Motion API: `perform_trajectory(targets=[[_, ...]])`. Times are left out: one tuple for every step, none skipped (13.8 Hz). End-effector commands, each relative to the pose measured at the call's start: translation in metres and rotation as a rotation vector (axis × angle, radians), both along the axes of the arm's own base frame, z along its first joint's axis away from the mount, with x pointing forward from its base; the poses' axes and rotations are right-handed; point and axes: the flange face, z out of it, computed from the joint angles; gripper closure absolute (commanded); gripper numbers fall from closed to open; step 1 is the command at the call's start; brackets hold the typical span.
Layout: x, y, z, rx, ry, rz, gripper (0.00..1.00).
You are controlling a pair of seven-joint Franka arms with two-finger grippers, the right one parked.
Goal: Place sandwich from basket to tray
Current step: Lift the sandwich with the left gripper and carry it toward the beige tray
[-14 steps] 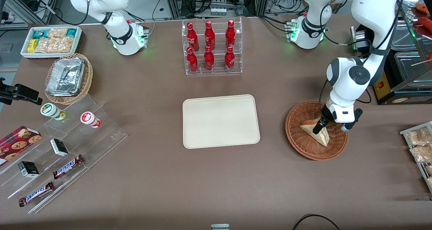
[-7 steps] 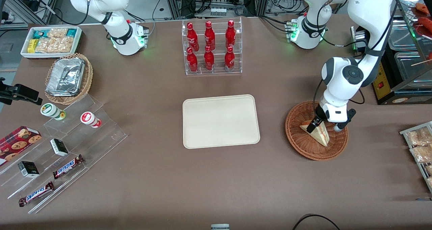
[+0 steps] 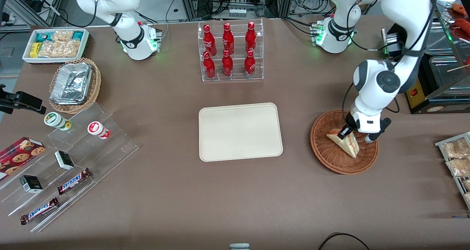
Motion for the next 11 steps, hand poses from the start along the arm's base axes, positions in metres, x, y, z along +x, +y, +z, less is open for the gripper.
perform_trajectory(targets=[[0.011,-0.02,0.101,0.074,0.076,-0.071,1.0],[0.02,-0.044,0.134,0.083,0.093,-0.12,1.0],[0.029,-0.062,0.163,0.081,0.099,-0.15,1.0],[0.039,-0.083,0.178,0.075,0.112,-0.179,1.0],[0.046,-0.112,0.195,0.062,0.126,-0.215,1.0],[0.052,-0.141,0.198,0.041,0.146,-0.269,1.0],[0.051,-0.175,0.195,0.016,0.15,-0.324,1.0],[0.047,-0.203,0.187,0.002,0.153,-0.367,1.0],[0.042,-0.235,0.181,-0.015,0.139,-0.415,1.0],[0.036,-0.268,0.173,-0.032,0.115,-0.464,1.0],[0.032,-0.291,0.163,-0.049,0.099,-0.493,1.0]])
